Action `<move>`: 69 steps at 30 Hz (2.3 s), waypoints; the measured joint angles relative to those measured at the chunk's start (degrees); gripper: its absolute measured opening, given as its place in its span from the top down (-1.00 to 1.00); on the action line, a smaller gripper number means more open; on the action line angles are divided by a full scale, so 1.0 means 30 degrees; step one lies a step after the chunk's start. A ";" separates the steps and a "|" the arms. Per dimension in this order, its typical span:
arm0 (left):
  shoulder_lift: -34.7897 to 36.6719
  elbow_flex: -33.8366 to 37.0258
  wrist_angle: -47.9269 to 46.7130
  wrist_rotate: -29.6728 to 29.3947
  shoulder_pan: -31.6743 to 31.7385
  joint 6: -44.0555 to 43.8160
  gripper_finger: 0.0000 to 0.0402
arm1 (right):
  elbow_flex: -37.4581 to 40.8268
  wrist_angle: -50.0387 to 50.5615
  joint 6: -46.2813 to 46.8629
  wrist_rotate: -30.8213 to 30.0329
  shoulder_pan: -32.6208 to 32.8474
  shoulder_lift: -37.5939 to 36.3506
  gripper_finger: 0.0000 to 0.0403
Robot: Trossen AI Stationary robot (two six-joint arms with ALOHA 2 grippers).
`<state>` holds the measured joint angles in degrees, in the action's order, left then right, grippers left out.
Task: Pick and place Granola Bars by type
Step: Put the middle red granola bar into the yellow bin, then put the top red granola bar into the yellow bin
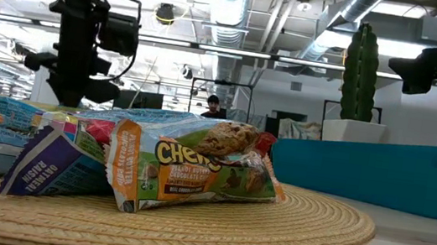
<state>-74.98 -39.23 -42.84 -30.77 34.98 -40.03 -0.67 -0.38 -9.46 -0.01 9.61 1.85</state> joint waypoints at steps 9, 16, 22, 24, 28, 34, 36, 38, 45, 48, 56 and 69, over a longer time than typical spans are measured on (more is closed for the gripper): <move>-0.0007 0.0258 0.0194 0.0096 0.0000 0.0000 0.94 | 0.0000 -0.0005 0.0001 0.0000 0.0002 0.0000 -0.21; -0.0007 0.0258 0.0193 0.0244 0.0000 0.0000 0.73 | 0.0000 0.0000 -0.0003 0.0000 0.0000 0.0000 -0.21; -0.0007 0.0258 0.0189 0.0334 0.0000 -0.0029 0.56 | 0.0000 0.0000 0.0001 0.0000 0.0000 0.0000 -0.21; -0.0007 0.0258 0.0186 0.0337 0.0000 -0.0044 0.53 | 0.0000 -0.0001 -0.0002 0.0000 0.0006 -0.0004 -0.21; -0.0007 0.0258 0.0186 0.0337 -0.0003 -0.0058 0.51 | 0.0002 0.0000 -0.0002 0.0000 0.0004 0.0000 -0.21; -0.0007 0.0258 0.0801 0.0143 -0.0593 0.0182 0.51 | 0.0000 0.0000 -0.0003 0.0000 0.0000 -0.0004 -0.21; 0.0038 0.0258 0.1419 0.0131 -0.0874 0.0630 0.51 | 0.0002 0.0000 -0.0001 0.0000 0.0000 -0.0005 -0.21; 0.0133 0.0258 0.1999 0.0094 -0.1068 0.1074 0.51 | 0.0000 -0.0007 0.0001 0.0000 0.0000 0.0000 -0.21; 0.0600 0.0258 0.4567 0.0030 -0.1858 0.2646 0.51 | 0.0000 0.0000 0.0000 -0.0001 0.0006 -0.0001 -0.21; 0.1331 0.0258 0.5626 -0.0057 -0.2315 0.3790 0.51 | 0.0003 0.0000 0.0001 0.0000 0.0000 0.0000 -0.21; 0.3467 0.0258 0.8891 -0.0122 -0.3854 0.6088 0.51 | 0.0000 0.0000 -0.0003 0.0000 0.0003 -0.0004 -0.21; 0.4830 0.0258 1.3765 -0.0100 -0.7215 0.8995 0.51 | 0.0007 -0.0007 0.0001 -0.0007 0.0000 -0.0007 -0.21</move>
<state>-60.49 -38.46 -1.55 -31.07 13.34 -13.05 -0.64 -0.40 -9.45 -0.03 9.61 1.83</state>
